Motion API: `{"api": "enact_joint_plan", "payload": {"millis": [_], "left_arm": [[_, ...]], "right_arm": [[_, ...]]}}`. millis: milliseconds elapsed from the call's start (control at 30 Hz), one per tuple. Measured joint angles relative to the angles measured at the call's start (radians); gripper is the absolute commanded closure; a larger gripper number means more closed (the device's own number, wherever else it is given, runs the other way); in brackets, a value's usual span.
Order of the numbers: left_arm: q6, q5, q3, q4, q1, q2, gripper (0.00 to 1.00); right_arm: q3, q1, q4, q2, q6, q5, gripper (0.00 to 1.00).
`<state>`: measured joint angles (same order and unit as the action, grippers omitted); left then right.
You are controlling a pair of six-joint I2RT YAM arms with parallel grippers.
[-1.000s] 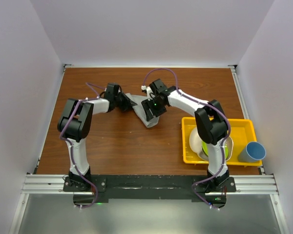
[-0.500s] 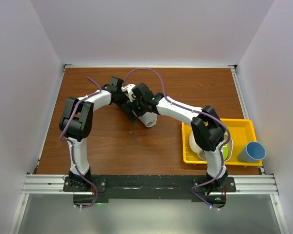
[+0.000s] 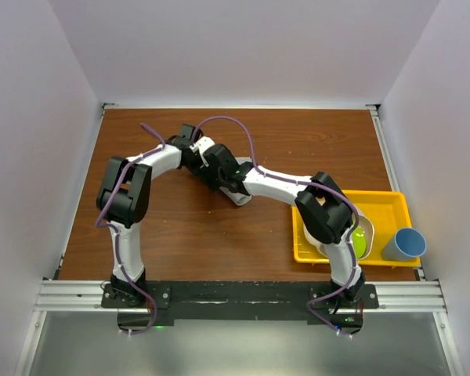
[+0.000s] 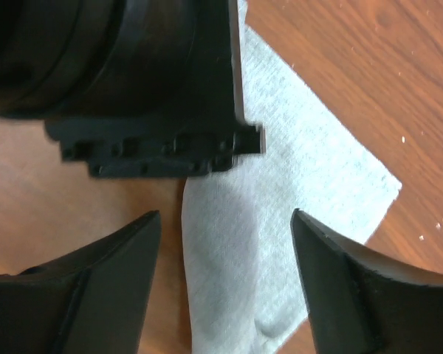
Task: Fold the napkin, place the utensils inside, and roll it up
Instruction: Roll the napkin with the utensil
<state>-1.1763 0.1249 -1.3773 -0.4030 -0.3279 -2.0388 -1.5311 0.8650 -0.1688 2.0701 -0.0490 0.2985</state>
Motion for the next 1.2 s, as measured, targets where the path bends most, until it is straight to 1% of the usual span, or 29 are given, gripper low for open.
{"api": "enact_joint_plan", "payload": {"millis": [133,167,200,300,333,467,500,600,667,733,900,1133,1200], "left_arm": [[-0.009,-0.002,0.0,-0.001,-0.001,0.0,1.0],[-0.009,-0.002,0.0,-0.001,-0.002,0.0,1.0],[-0.01,-0.001,0.001,-0.001,-0.001,0.0,1.0],[-0.01,0.001,0.001,-0.001,-0.001,0.0,1.0],[-0.01,0.001,0.001,-0.001,-0.001,0.0,1.0],[-0.01,0.004,0.001,0.0,-0.001,0.0,1.0],[-0.01,0.006,0.001,0.0,0.0,-0.001,1.0],[-0.01,0.008,0.003,0.002,0.0,-0.001,1.0],[-0.009,0.005,0.008,0.009,-0.002,-0.001,1.0],[-0.008,0.007,0.011,0.017,-0.001,-0.001,1.0],[0.003,0.022,0.027,0.044,0.006,0.002,1.0],[0.013,0.043,0.029,0.044,0.013,0.003,1.0],[0.013,0.045,0.029,0.044,0.013,0.003,1.0]], "right_arm": [[-0.001,-0.004,0.04,0.033,-0.003,0.017,0.33],[-0.001,-0.004,0.05,0.04,0.0,0.018,0.3],[0.0,-0.004,0.055,0.044,0.0,0.019,0.29],[0.01,-0.004,0.079,0.046,-0.001,0.023,0.3],[0.015,-0.004,0.088,0.046,-0.001,0.024,0.32],[0.019,-0.004,0.108,0.052,-0.001,0.026,0.46],[0.02,-0.004,0.111,0.053,-0.001,0.026,0.45],[0.032,-0.004,0.132,0.053,-0.001,0.026,0.3],[0.061,-0.005,0.165,0.049,0.002,0.022,0.26],[0.1,-0.006,0.163,0.036,0.0,-0.003,0.22],[0.231,-0.007,0.182,-0.042,0.016,-0.103,0.21],[0.222,-0.012,0.174,-0.039,0.0,-0.134,0.21],[0.2,-0.012,0.168,-0.018,-0.013,-0.132,0.23]]}}
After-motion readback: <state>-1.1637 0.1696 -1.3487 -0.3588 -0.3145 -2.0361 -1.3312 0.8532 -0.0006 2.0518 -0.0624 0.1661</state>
